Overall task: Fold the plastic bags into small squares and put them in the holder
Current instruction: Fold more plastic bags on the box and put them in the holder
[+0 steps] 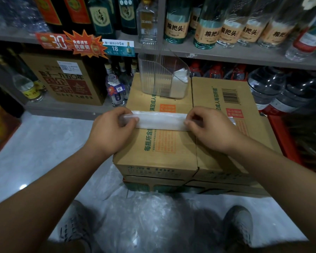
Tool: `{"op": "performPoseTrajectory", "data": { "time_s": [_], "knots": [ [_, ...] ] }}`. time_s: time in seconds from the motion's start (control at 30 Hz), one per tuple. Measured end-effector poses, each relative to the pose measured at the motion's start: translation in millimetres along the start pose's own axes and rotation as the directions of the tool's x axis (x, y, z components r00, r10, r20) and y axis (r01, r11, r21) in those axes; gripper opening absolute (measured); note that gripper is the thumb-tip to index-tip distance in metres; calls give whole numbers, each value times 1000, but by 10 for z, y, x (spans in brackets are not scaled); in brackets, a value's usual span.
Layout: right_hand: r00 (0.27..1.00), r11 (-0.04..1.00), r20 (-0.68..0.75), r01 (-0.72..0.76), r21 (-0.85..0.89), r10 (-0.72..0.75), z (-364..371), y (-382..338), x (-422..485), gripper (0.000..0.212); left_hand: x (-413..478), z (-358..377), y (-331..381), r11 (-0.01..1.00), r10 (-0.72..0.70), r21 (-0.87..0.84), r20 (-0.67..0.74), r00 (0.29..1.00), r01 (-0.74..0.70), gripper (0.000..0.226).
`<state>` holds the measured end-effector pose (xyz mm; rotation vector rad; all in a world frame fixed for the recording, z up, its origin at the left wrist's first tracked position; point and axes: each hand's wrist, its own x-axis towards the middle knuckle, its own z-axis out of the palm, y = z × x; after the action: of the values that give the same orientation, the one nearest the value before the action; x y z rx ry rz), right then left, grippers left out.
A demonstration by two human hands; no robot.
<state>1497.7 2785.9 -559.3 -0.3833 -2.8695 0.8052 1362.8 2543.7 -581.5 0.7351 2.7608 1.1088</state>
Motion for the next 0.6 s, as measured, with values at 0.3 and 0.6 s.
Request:
{"op": "performPoseTrajectory", "data": {
  "time_s": [0.3, 0.6],
  "knots": [
    [981, 985, -89, -170, 25, 172, 116, -2, 237, 10, 97, 47, 2, 984, -178, -23, -54, 983, 177, 24],
    [986, 968, -66, -164, -189, 155, 166, -84, 281, 14, 91, 141, 98, 844, 403, 338, 111, 908, -416, 55]
  ]
}}
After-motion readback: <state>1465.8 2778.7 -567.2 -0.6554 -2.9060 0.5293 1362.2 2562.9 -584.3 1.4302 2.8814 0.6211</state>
